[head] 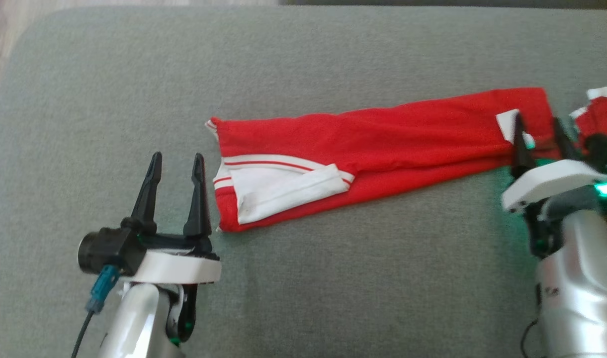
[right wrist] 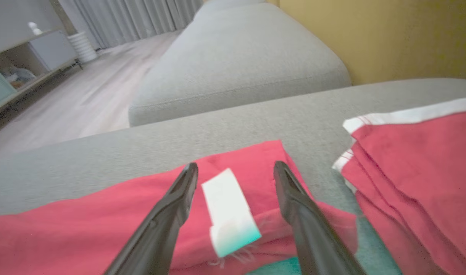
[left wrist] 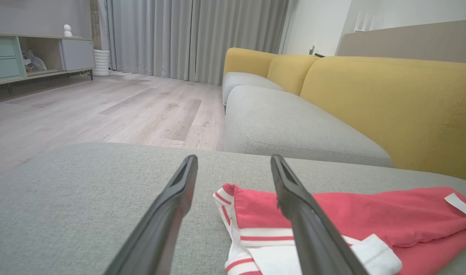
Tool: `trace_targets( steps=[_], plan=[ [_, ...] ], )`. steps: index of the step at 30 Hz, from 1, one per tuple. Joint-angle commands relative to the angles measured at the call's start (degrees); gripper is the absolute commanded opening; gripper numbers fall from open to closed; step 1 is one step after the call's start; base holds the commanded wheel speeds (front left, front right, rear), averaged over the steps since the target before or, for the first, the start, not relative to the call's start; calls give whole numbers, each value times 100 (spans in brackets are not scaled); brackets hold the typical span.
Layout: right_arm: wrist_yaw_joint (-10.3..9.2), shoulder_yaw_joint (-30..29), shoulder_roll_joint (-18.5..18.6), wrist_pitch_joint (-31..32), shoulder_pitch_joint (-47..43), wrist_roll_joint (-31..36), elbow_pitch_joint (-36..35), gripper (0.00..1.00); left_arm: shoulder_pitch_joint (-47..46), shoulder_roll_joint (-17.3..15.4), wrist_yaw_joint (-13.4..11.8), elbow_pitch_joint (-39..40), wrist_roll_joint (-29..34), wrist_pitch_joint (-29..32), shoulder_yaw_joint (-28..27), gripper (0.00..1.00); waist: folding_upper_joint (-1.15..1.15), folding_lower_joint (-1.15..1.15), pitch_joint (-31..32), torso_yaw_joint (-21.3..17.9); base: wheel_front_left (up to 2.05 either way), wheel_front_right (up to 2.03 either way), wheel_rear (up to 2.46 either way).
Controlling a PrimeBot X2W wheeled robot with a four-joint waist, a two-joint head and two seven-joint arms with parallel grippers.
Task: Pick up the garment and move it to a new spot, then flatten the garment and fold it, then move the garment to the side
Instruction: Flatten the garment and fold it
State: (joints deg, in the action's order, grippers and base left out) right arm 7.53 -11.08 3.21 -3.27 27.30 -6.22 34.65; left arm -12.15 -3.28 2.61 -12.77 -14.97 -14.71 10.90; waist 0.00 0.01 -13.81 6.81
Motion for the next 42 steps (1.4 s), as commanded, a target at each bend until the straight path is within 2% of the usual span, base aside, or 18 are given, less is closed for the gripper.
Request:
trace_targets(
  steps=[1,10,17,18,19,20,26,34,42],
  plan=[
    [-4,-162,16,55,289,162,5,100,-245,-16,39,180,69,-29,-215,100,0,-1,-115,124,0,0,0],
    [-4,-1279,-4,41,698,993,784,100,-358,26,125,143,141,-29,-228,100,0,-1,-250,213,0,0,0],
    [-4,-1683,-26,65,898,1551,1405,100,-427,37,147,88,159,-29,-183,100,0,-1,-302,183,0,0,0],
    [-4,-1666,-28,67,937,1561,1507,90,-434,37,147,83,159,-29,-182,100,0,-1,-301,172,0,0,0],
    [-4,-1630,-29,56,976,1550,1610,16,-437,38,144,77,155,-29,-183,100,0,-1,-292,156,0,0,0],
    [-4,-1586,-30,21,1012,1528,1703,0,-440,38,139,71,150,-29,-182,100,0,-1,-282,141,0,0,0],
    [-4,-1433,-8,-335,1067,1579,1835,0,-364,39,123,17,161,-29,-227,100,0,-1,-32,-14,0,0,0],
    [-4,-1595,374,-498,721,1593,1290,0,-183,40,118,36,154,-29,-252,100,0,-1,396,-172,0,0,0],
    [-4,-1158,68,-308,435,1246,476,0,62,40,114,40,173,-29,-332,100,0,-1,803,-248,0,0,0]
  ],
)
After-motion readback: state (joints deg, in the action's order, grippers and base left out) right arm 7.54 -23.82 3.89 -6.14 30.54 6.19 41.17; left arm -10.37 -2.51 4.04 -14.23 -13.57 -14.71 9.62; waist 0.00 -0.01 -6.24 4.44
